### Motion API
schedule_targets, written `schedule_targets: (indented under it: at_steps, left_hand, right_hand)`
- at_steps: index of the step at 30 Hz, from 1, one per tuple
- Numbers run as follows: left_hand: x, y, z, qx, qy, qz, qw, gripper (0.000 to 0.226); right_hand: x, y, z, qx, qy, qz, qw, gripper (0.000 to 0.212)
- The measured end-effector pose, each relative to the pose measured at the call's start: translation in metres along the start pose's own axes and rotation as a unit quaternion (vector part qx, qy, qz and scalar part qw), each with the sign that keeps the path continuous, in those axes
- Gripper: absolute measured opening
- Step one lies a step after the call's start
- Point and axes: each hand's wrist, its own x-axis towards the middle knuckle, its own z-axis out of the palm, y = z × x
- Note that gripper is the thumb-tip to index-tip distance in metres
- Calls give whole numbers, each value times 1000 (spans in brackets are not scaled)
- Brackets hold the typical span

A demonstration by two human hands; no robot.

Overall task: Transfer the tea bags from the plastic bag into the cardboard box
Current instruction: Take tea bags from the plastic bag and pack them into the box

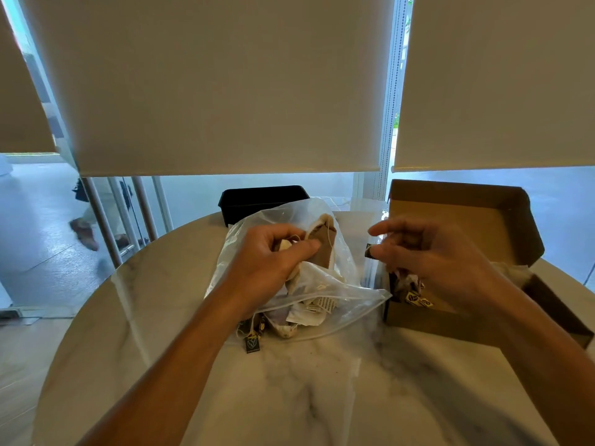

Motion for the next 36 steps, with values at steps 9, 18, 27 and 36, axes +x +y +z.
schedule_targets:
  at_steps: [9, 18, 27, 36]
  left_hand:
    - [-4, 2, 8, 74, -57, 34, 995, 10]
    - [-7, 5, 10, 103, -97, 36, 989, 9]
    - [-5, 2, 8, 85, -43, 31, 995, 9]
    - [-2, 9, 2, -87, -3, -88, 992, 39]
  right_hand:
    - [-1, -4, 15, 31, -10, -43, 999, 9]
    - [1, -5, 17, 18, 1, -29, 999, 15]
    - [4, -3, -28, 21, 100, -4, 995, 18]
    - [14, 45, -80, -186, 106, 68, 974, 22]
